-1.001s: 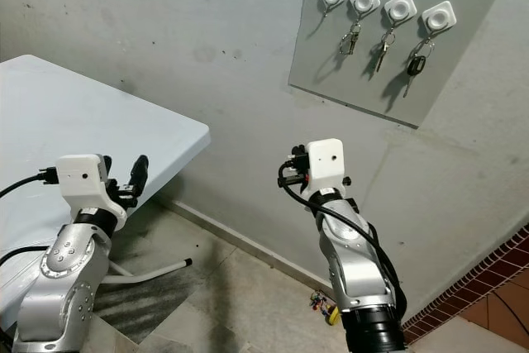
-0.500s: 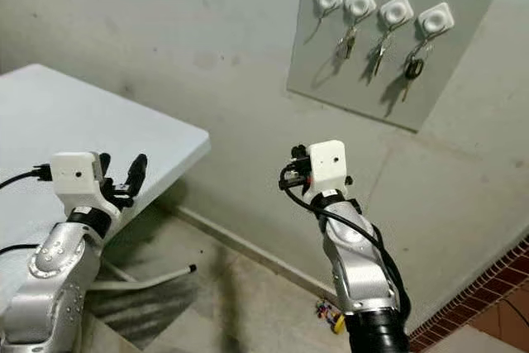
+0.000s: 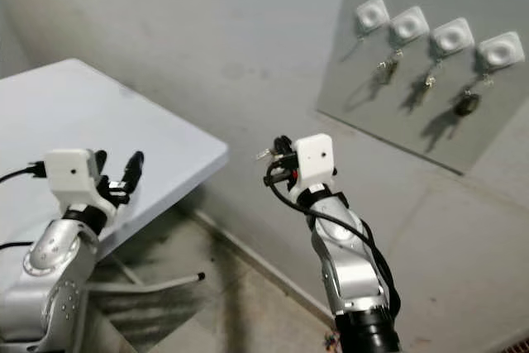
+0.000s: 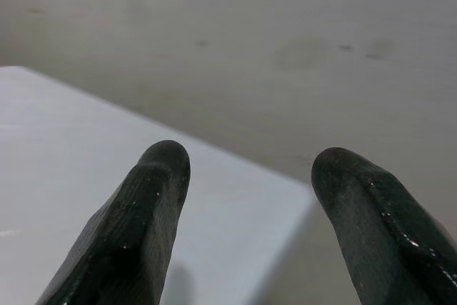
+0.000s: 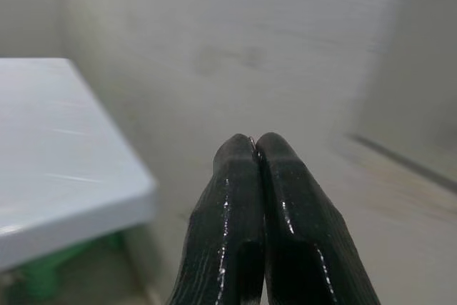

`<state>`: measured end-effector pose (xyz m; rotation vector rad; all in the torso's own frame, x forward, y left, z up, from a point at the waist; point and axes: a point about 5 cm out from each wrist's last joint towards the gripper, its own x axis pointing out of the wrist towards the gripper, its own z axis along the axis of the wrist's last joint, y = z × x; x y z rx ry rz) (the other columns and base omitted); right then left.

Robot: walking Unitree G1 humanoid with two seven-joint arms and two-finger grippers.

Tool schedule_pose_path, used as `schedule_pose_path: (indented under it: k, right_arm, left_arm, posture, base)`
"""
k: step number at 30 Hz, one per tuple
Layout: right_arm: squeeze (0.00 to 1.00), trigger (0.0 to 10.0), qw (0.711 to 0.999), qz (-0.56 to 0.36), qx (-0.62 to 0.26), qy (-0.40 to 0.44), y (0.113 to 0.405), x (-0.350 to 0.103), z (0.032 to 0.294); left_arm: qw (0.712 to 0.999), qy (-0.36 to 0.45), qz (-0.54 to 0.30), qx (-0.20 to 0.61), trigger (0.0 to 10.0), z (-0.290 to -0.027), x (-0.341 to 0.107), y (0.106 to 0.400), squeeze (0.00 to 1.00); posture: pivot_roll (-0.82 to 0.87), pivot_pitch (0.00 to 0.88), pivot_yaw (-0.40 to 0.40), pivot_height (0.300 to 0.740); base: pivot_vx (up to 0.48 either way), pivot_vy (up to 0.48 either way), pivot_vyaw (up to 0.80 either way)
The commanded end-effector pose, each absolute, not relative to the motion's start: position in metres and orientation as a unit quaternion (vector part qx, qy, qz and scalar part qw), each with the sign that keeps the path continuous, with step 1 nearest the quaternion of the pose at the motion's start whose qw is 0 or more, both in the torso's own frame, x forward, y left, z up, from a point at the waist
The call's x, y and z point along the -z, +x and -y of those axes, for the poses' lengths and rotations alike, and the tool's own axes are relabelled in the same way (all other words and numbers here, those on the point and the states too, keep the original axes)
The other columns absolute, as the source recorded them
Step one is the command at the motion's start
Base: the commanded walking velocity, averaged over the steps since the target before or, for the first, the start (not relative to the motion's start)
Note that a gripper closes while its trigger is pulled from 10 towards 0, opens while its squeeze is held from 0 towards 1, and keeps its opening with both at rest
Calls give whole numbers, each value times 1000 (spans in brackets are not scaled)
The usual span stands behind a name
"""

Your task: Hang keys on a hook

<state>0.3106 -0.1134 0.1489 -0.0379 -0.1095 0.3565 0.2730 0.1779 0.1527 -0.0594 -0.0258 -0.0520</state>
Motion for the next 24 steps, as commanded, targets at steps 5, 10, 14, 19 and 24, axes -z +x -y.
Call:
schedule_pose_path:
  k: [5,10,14,19,24]
  right_arm:
    - [0,10000,983,59,-171,-24,311,-151,121]
    - [0,10000,983,58,-174,-26,311,-150,120]
    - [0,10000,982,59,-176,-26,310,-151,119]
    - [0,10000,981,62,-181,-28,309,-152,118]
    - [0,10000,977,79,-195,-27,314,-161,115]
  left_arm:
    - [999,-25,21,21,10000,-171,-155,275,0]
    - [999,-26,20,22,10000,-170,-155,275,0]
    - [999,-26,21,22,10000,-169,-155,275,0]
    - [999,-27,33,27,10000,-167,-161,277,0]
    - [997,-6,47,59,10000,-160,-170,284,0]
  posture:
    - [-48,0,-42,740]
    - [-45,0,-42,740]
    - [-45,0,-42,740]
    - [-45,0,-41,740]
    - [-41,0,-42,740]
  base:
    - [124,0,0]
    - [0,0,0]
    - [0,0,0]
    - [0,0,0]
    - [0,0,0]
